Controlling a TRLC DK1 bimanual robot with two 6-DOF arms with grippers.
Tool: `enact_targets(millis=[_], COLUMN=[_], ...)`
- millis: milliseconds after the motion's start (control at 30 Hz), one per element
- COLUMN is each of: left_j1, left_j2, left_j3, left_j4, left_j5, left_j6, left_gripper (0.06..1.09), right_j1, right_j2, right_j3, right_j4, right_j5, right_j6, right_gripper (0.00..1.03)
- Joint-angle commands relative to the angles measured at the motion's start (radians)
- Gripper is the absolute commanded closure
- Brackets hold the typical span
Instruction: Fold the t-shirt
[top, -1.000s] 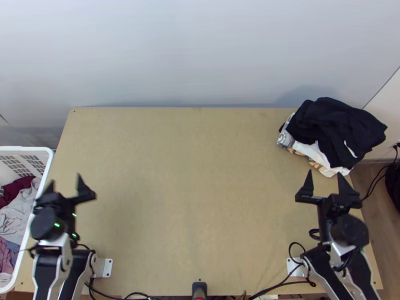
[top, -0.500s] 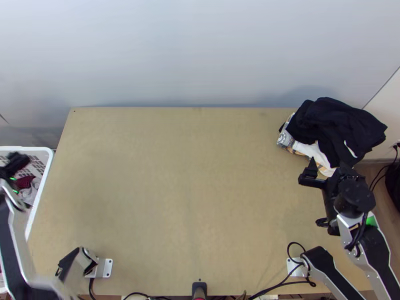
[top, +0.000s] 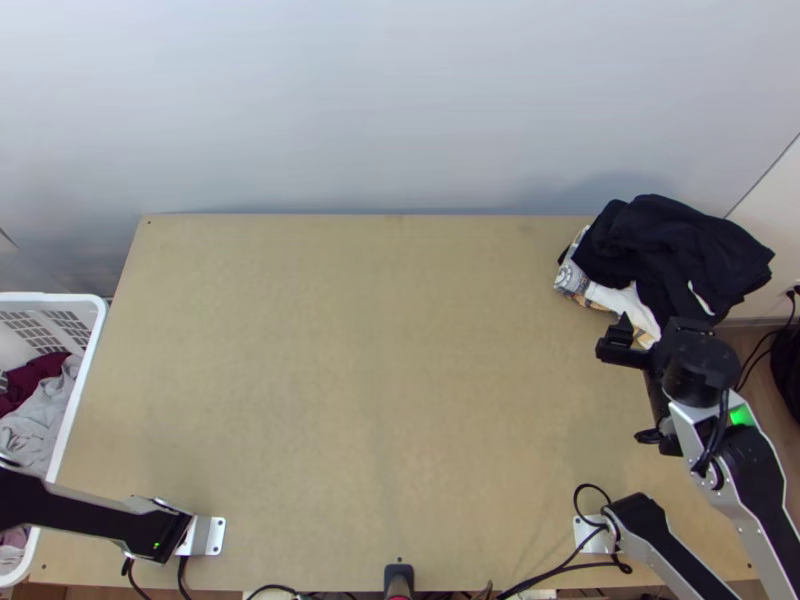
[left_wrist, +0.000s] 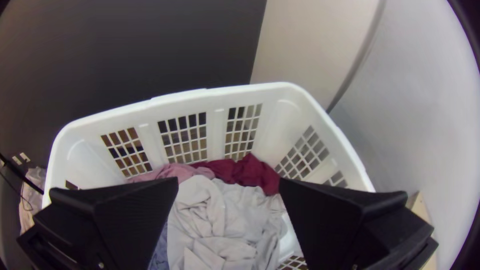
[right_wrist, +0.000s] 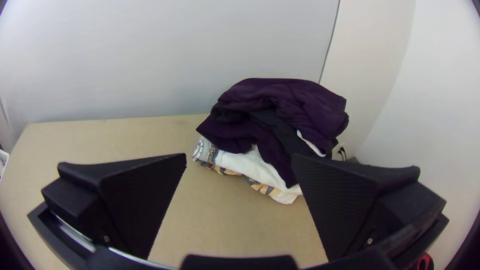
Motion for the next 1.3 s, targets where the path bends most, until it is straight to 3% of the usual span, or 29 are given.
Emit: enact_targets(millis=[0, 500, 900, 967, 1233, 1267], left_j1=[0.097, 0.097, 0.04, 0.019, -0.01, -0.01], left_j2=[0.287, 0.655, 0.804, 0.817, 0.897, 0.899], left_j3=[0.146, 0.345, 0.482, 0.495, 0.59, 0.592], left_j4=[-0.007, 0.007, -0.019, -0.033, -0.11, -0.11], left_j5=[0.006, 0.003, 0.003, 0.002, -0.001, -0.001], left_j6=[-0.006, -0.126, -0.144, -0.14, -0.152, -0.153], left_gripper=[0.11, 0.11, 0.11, 0.17, 0.18, 0.27], right_j1=[-0.002, -0.004, -0.028, -0.031, -0.036, -0.036], right_j2=[0.039, 0.025, 0.036, 0.036, 0.043, 0.047], right_j3=[0.02, 0.006, -0.023, -0.034, -0.042, -0.042], right_j4=[-0.025, -0.096, -0.11, -0.11, -0.11, -0.11], right_j5=[-0.001, -0.001, -0.001, -0.001, -0.001, -0.001], right_j6=[0.0, -0.015, -0.015, -0.014, -0.022, -0.023], right_gripper=[0.04, 0.04, 0.04, 0.04, 0.05, 0.05])
